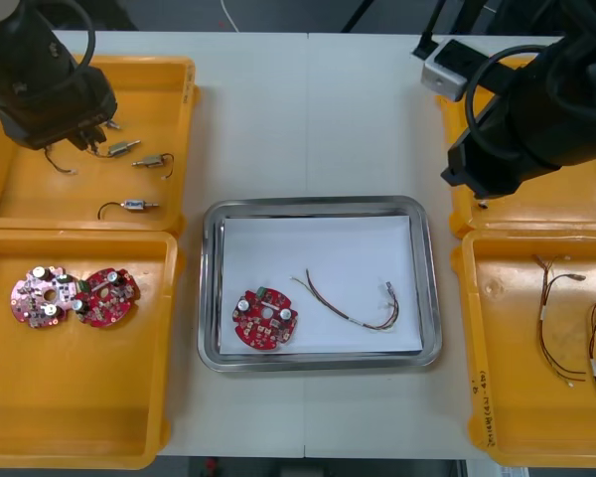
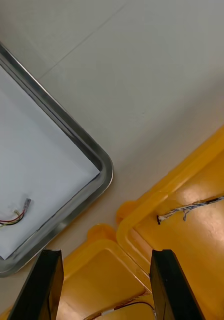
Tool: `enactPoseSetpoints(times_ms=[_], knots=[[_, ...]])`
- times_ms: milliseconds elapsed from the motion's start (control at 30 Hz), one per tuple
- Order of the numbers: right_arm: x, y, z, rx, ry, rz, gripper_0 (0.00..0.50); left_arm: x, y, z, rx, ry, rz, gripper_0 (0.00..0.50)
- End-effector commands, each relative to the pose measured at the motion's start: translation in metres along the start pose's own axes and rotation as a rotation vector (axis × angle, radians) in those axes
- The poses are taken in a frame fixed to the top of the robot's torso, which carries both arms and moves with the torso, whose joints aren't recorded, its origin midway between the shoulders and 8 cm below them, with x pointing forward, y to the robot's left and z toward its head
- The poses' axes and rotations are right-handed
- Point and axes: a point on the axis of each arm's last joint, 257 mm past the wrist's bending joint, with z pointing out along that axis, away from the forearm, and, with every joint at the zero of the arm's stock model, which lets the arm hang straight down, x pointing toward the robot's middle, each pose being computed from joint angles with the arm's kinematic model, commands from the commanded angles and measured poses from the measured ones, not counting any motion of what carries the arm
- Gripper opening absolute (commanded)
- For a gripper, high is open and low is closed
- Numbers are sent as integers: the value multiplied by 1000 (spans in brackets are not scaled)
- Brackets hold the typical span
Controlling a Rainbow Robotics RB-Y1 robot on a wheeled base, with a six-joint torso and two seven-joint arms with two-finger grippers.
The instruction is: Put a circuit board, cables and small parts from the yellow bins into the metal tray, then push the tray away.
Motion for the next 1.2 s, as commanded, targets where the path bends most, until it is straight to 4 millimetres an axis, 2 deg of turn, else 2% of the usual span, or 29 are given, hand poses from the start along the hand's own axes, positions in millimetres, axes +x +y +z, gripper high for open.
enactPoseSetpoints(times_ms=[33,200,500,700,833,1033,1200], knots=[[-7,-53,-27,44,-53,162,500,7,-38,-25,47,-56,173,0],[5,-97,-38,60,-67,316,500,32,-70,-25,75,-46,250,0],[31,-156,-52,155,-71,493,500,78,-120,-21,103,-14,394,0],[53,-183,-54,193,-44,579,500,109,-134,-6,88,19,477,0],[71,-195,-48,183,-12,651,500,128,-145,7,91,36,522,0],[95,-215,-39,179,46,741,500,145,-154,26,87,62,551,0],[104,-231,-38,188,81,789,500,156,-160,41,78,63,576,0]])
